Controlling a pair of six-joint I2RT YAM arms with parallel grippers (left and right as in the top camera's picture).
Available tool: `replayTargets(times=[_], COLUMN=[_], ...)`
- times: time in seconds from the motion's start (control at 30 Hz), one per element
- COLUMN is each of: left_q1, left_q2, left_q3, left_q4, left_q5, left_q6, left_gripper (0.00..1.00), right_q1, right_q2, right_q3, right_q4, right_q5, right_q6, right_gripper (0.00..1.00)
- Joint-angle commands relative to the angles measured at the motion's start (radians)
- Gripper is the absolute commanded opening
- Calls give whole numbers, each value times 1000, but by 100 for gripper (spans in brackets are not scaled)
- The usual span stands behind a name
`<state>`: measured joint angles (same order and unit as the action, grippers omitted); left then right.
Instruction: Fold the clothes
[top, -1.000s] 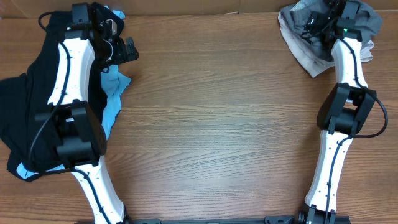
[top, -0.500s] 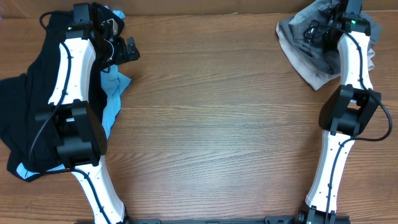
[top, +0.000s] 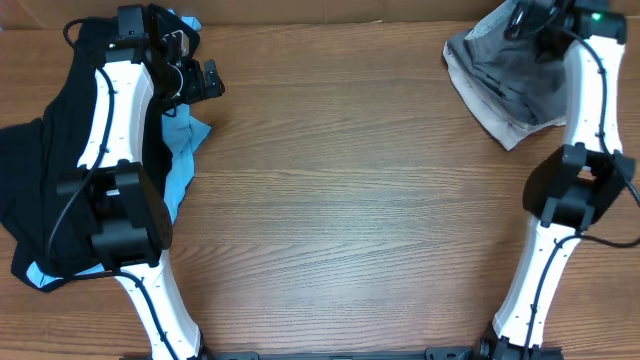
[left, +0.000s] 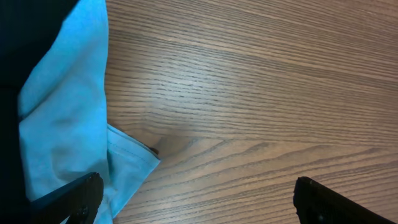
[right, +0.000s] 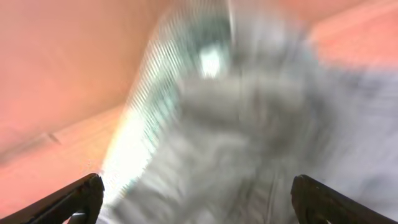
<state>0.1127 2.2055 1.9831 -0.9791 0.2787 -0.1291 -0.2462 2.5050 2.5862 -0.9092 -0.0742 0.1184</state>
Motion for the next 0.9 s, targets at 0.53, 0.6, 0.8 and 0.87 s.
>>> replayTargets(times=[0.53, 0.6, 0.8, 0.87], left_q1=[-18, -18, -18, -18], left_q2=[-2, -2, -2, -2], left_q3=[0, 0, 0, 0], left_q4=[3, 3, 5, 5], left_q5=[-27, -27, -27, -27], left_q6=[-9, -9, -9, -9], left_gripper=[100, 100, 100, 100], right_q1=[-3, -7, -13, -13], right_q2=[260, 301, 345, 338], right_q3=[-74, -75, -75, -63], right_q4=[432, 454, 443, 436], right_q5=[77, 76, 73, 73], right_q6=[10, 13, 28, 35], right_gripper=[12, 13, 16, 20])
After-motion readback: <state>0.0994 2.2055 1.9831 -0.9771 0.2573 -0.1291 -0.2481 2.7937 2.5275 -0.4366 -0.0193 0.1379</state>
